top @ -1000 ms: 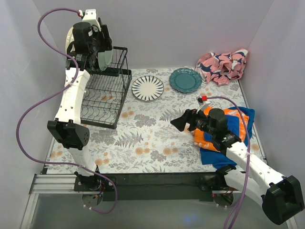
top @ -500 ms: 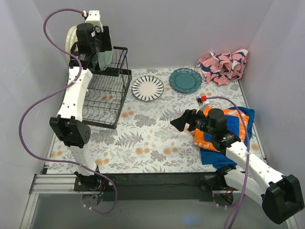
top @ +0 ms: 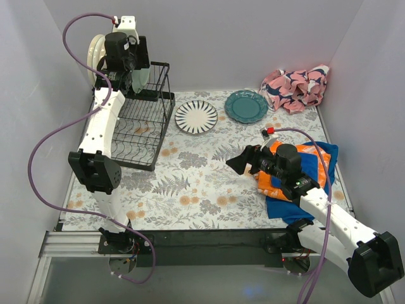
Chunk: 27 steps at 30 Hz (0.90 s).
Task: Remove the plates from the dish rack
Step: Unload the plate from the dish rack.
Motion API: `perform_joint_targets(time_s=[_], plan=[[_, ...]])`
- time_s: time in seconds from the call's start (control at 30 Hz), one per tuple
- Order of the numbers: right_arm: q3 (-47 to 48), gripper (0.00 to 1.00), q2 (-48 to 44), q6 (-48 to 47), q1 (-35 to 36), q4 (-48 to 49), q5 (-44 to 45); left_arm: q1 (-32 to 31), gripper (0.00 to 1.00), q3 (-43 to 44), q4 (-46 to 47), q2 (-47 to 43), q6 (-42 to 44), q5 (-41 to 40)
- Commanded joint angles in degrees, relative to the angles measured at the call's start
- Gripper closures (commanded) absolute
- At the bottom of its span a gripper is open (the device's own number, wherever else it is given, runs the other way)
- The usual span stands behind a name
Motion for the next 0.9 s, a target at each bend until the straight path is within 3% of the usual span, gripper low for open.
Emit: perform_joint_targets(time_s=[0.0, 0.87], plan=[[-0.12, 0.05, -0.05, -1.00, 0.45, 2.88, -0.50, -0.80, 0.50, -1.73, -0.27, -0.21, 0.12, 3.94], [-0.03, 0.06, -1.27, -1.17, 1.59, 2.97, 0.99, -0.89, 0.52, -2.79, -3.69, 0.32, -7.79, 9.22]])
